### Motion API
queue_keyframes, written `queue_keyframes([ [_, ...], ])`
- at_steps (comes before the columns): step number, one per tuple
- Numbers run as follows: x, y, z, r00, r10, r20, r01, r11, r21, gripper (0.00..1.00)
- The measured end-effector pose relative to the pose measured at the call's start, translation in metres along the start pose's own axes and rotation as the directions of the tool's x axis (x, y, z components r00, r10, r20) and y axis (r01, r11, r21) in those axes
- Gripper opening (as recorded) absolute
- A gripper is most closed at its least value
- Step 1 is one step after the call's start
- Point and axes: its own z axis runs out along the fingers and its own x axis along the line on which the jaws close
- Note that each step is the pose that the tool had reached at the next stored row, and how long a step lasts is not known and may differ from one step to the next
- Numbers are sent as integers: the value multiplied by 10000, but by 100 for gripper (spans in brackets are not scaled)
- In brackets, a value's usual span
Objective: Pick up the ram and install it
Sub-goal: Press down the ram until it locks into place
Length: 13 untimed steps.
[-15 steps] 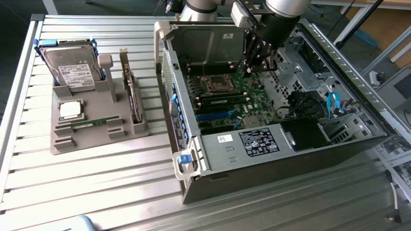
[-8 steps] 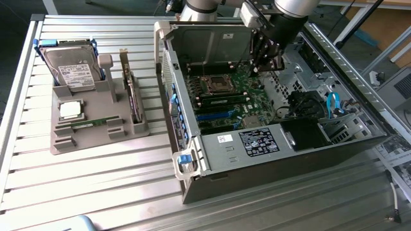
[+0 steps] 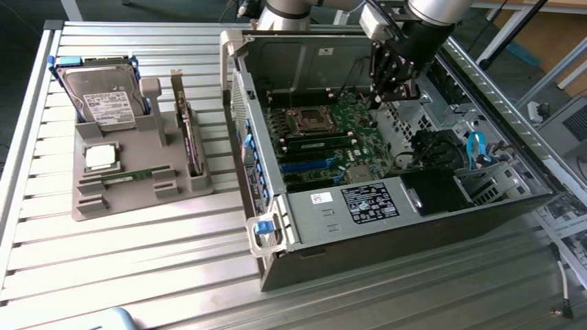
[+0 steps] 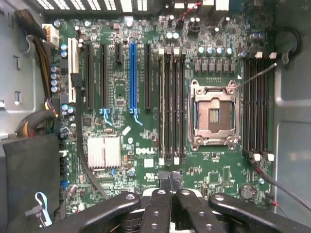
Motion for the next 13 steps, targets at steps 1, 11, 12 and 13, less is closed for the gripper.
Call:
queue_keyframes([
  [1,0,0,0,10000,0,0,0,10000,0,11],
  [11,4,-3,76,10000,0,0,0,10000,0,11],
  [12,4,-3,86,10000,0,-1,0,10000,0,11],
  [13,5,-4,104,10000,0,0,0,10000,0,11],
])
